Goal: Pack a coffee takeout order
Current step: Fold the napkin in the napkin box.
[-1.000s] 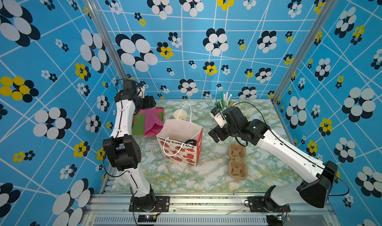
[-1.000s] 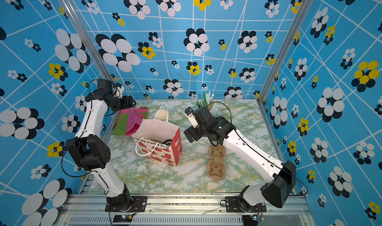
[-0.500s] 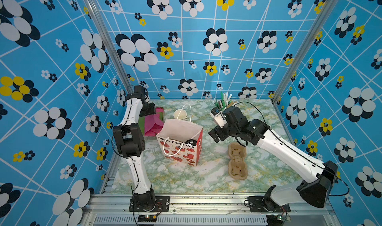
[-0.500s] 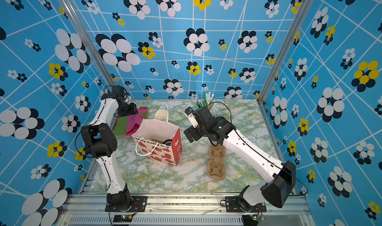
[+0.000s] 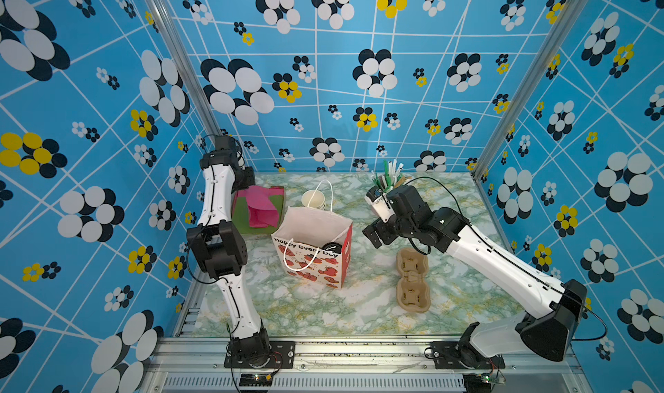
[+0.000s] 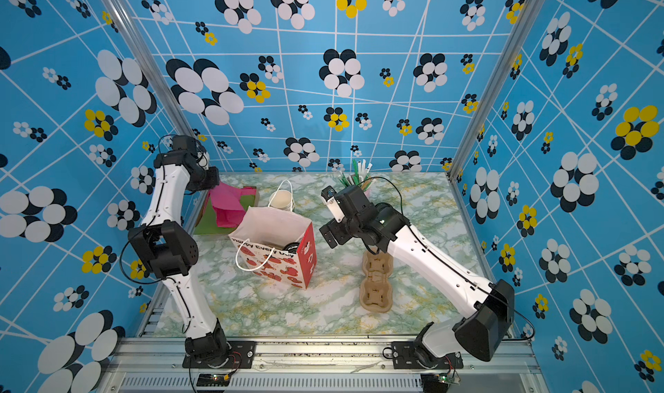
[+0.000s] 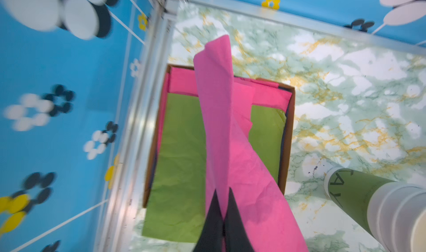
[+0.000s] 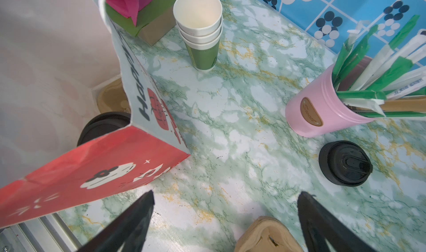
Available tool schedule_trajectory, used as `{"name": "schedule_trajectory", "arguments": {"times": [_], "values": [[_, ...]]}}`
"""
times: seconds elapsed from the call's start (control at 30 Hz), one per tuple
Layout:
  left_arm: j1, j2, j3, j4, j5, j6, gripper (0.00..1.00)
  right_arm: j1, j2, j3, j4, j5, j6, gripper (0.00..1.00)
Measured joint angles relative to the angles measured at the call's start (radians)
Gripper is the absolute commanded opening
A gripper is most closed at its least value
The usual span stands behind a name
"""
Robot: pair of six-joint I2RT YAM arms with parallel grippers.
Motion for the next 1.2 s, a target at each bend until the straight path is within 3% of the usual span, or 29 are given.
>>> {"name": "schedule_trajectory", "arguments": {"times": [0.2,0.37,0.57,0.7,0.93,1.07,1.2], "values": [[-0.043,-0.042,0.237,-0.089,-0.125,0.079,0.00,0.000,0.000,0.000,0.000,0.000,0.000,0.99],[-0.140,-0.024,0.255,-0.136,-0.202,0.138,0.00,0.000,0.000,0.000,0.000,0.000,0.000,0.99],[-0.217,0.115,0.254,-0.168,-0.243,0.173,0.00,0.000,0.000,0.000,0.000,0.000,0.000,0.99],[-0.227,0.204,0.229,-0.175,-0.169,0.164,0.00,0.000,0.000,-0.002,0.000,0.001,0.000,0.99],[-0.206,0.225,0.111,-0.140,0.099,0.109,0.00,0.000,-0.002,-0.002,-0.001,0.005,0.000,0.99],[-0.163,0.225,0.074,-0.105,0.219,0.085,0.00,0.000,-0.002,-0.002,-0.003,0.005,0.000,0.99],[-0.097,0.225,0.015,-0.069,0.270,0.080,0.00,0.000,-0.002,-0.002,-0.004,0.005,0.000,0.99]]}}
